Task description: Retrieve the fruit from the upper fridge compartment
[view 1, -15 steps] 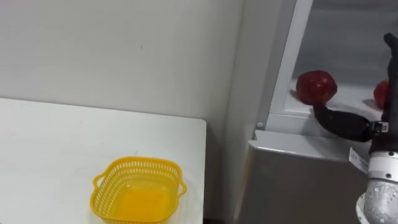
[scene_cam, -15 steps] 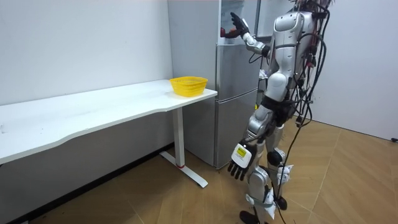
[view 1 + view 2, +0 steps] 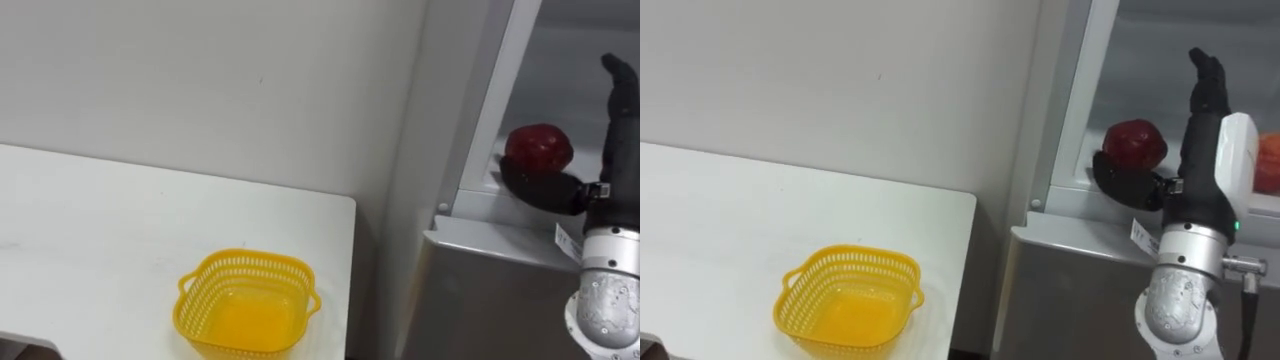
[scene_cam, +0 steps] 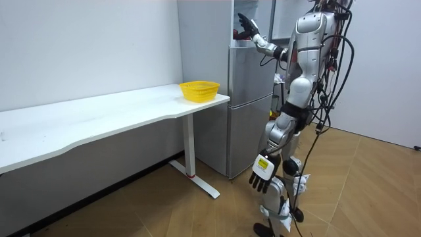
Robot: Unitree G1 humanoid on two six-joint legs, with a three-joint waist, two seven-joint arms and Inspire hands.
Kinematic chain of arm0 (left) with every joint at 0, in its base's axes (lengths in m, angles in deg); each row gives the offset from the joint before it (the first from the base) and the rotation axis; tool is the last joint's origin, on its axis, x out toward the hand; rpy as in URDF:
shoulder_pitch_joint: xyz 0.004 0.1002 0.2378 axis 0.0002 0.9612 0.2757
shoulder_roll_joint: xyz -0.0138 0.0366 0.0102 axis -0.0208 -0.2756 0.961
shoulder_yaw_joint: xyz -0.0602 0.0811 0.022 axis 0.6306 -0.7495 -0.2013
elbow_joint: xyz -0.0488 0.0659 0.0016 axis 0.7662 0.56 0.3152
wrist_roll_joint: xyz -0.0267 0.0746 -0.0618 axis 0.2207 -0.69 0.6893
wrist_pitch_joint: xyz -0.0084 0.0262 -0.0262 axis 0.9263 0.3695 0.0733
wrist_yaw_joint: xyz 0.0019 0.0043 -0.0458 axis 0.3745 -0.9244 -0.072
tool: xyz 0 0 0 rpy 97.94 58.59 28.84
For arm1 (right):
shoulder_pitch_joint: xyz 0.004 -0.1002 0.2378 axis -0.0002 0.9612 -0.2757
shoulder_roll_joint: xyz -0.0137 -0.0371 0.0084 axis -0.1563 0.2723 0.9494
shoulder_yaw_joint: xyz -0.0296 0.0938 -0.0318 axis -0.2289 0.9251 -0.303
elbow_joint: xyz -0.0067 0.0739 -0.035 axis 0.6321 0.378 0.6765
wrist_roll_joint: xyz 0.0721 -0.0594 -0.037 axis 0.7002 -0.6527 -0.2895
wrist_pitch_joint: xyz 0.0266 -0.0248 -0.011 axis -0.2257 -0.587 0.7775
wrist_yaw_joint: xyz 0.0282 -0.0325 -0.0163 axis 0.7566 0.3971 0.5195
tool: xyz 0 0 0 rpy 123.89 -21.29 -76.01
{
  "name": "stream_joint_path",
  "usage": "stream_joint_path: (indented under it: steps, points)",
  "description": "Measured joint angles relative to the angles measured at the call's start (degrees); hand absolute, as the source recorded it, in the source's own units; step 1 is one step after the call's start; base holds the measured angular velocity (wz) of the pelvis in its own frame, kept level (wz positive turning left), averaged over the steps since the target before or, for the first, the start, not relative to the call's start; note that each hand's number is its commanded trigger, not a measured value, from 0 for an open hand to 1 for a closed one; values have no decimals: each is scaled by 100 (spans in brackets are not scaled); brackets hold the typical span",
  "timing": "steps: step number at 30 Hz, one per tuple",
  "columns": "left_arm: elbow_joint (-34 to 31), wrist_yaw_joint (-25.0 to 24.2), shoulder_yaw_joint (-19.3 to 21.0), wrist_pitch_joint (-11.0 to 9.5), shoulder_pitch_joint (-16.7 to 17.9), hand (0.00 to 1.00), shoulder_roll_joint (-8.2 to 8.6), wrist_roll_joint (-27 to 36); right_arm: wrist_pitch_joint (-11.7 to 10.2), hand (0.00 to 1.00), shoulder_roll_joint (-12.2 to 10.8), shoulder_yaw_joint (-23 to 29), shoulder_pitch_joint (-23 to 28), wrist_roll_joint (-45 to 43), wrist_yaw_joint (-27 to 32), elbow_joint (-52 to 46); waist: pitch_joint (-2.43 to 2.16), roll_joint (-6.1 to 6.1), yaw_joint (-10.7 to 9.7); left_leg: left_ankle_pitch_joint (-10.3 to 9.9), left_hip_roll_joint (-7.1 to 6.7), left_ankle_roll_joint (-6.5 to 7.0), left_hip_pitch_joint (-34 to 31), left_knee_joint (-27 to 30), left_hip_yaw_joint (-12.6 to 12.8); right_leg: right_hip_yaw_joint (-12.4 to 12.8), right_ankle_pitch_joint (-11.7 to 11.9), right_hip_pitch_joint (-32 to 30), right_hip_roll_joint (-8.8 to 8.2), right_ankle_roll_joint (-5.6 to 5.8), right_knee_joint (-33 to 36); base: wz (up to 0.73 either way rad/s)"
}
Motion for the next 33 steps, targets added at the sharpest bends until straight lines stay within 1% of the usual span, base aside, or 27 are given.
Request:
stream_joint_path:
  steps: [3, 5, 7, 9, 13, 15, 18, 19, 22, 26, 28, 31, 33]
  points:
    - [17, -37, -2, 0, -11, 0, -1, 1, -19, 0, 47, -5, -38, 70, -15, 70, -2, -8, 0, 0, -2, 0, 0, 0, -2, 2, 0, 7, -2, 0, 2, 0]
    - [42, -49, -8, 3, -6, 0, -2, 7, -18, 0, 178, -21, -41, 116, -91, 74, 5, -21, 3, 0, -4, 0, 0, 0, -16, -1, 0, 14, -3, 0, 3, 2]
    - [43, -66, -15, 32, -5, 0, -1, 9, -16, 0, 225, -21, -43, 126, -197, 74, 10, -32, -3, 0, -5, 0, 1, 0, -23, -3, 0, 16, -3, 0, 3, 0]
    - [41, -104, -61, 92, -11, 0, -2, 7, -8, 0, 240, -25, -43, 247, -290, 75, 21, -52, 1, 0, -5, 0, 1, -1, -22, -3, 0, 16, -4, 0, 2, 0]
    - [29, -155, -134, 117, -7, 0, -5, 7, 30, 0, 249, -28, -63, 481, -510, 107, 43, -95, -3, 0, -5, 0, -9, -2, -19, 0, 0, 12, -5, 0, 2, 0]
    - [22, -156, -133, 131, -18, 0, -6, 7, 83, 0, 287, -38, -176, 642, -636, 239, 41, -101, -11, 0, -5, 1, -28, -2, -7, 1, 0, 4, -7, 0, 0, 0]
    - [14, -156, -118, 174, -57, 0, -28, 8, 194, 0, 559, -123, -205, 1042, -953, 278, 30, -117, -1, 0, -6, 0, -62, -4, 4, 8, 0, -22, -5, 0, -1, 0]
    - [14, -156, -119, 204, -58, 0, -37, 9, 208, 0, 674, -180, -207, 1193, -1087, 290, 27, -122, -2, 0, -6, 0, -63, -3, 5, 10, 0, -24, -5, 0, -1, 0]
    - [13, -156, -120, 238, -62, 0, -41, 6, 218, 0, 871, -263, -217, 1378, -1399, 304, 20, -128, -5, 0, -5, 0, -62, -2, 9, 23, 0, -25, -5, 0, 1, 0]
    - [8, -156, -120, 266, -58, 0, -39, -4, 240, 0, 929, -260, -247, 1517, -1732, 405, 8, -146, -2, 0, -2, 0, -30, 1, 32, 38, 1, -13, -6, -1, 9, -2]
    - [1, -156, -119, 323, -63, 0, -45, -69, 274, 0, 952, -263, -445, 1941, -2028, 782, 1, -158, -13, 0, -3, 1, 18, 1, 38, 39, 1, 28, -10, -2, 9, -2]
    - [-12, -155, -123, 331, -70, 0, -58, -112, 418, 0, 1007, -291, -602, 2291, -2290, 1007, -10, -178, -15, 0, -2, 0, 27, 12, 38, 35, 8, 44, -10, -13, 7, 0]
    - [-10, -155, -122, 372, -65, 0, -57, -111, 494, 0, 1013, -308, -603, 2425, -2418, 1013, -6, -185, -16, 0, -1, 1, 27, 11, 38, 35, 9, 51, -10, -15, 8, 0]
